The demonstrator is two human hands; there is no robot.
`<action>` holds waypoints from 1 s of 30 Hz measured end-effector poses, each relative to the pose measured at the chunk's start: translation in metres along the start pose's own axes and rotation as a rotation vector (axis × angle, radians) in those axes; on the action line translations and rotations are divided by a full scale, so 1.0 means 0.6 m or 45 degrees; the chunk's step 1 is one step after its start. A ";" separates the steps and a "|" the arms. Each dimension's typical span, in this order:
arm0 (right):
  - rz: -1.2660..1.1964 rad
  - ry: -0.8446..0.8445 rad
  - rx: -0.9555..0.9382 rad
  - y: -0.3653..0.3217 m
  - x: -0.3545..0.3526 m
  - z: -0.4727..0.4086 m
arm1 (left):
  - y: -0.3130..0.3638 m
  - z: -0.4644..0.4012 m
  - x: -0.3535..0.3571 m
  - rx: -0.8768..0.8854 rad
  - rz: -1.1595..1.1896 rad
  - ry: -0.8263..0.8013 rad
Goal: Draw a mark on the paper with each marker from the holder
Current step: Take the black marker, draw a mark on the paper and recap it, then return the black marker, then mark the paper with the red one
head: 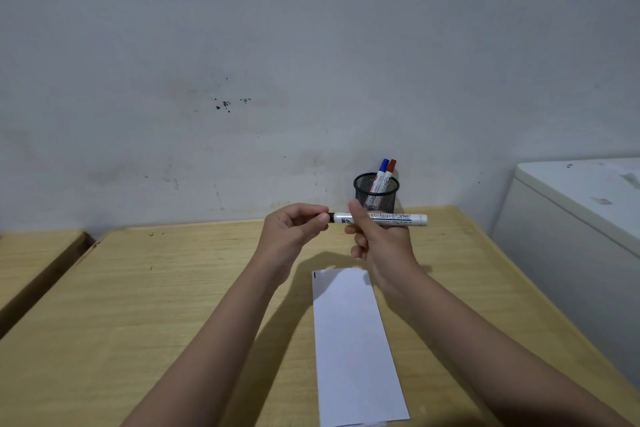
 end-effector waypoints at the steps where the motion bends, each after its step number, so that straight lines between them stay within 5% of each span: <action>1: 0.037 0.004 0.103 0.000 -0.001 -0.001 | 0.004 -0.004 0.001 0.038 -0.026 0.053; 3: 0.252 0.016 0.090 -0.005 -0.010 -0.008 | 0.011 -0.012 0.004 0.110 -0.091 0.140; 9: 0.922 -0.045 -0.925 -0.070 -0.029 -0.038 | 0.036 -0.037 0.035 0.208 -0.260 0.111; 14: 0.974 -0.237 -1.069 -0.089 -0.030 -0.083 | 0.061 -0.066 0.081 0.255 -0.254 0.061; 18: 0.775 0.010 -1.082 -0.132 -0.040 -0.137 | 0.040 -0.105 0.107 0.289 -0.304 0.128; 24: 0.641 0.378 -1.021 -0.168 -0.040 -0.217 | -0.041 -0.151 0.141 0.357 -0.789 0.146; 30: 0.961 0.339 -0.843 -0.114 -0.046 -0.268 | -0.073 -0.178 0.154 0.389 -0.968 0.166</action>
Point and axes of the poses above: each hand's wrist, its own z-axis away from the middle knuckle, its own x-axis out of the palm, y = z × x, the point moved 2 cm from there along -z, towards the middle knuckle, and after that the axes turned 10 degrees about y, right-handed, at the moved point
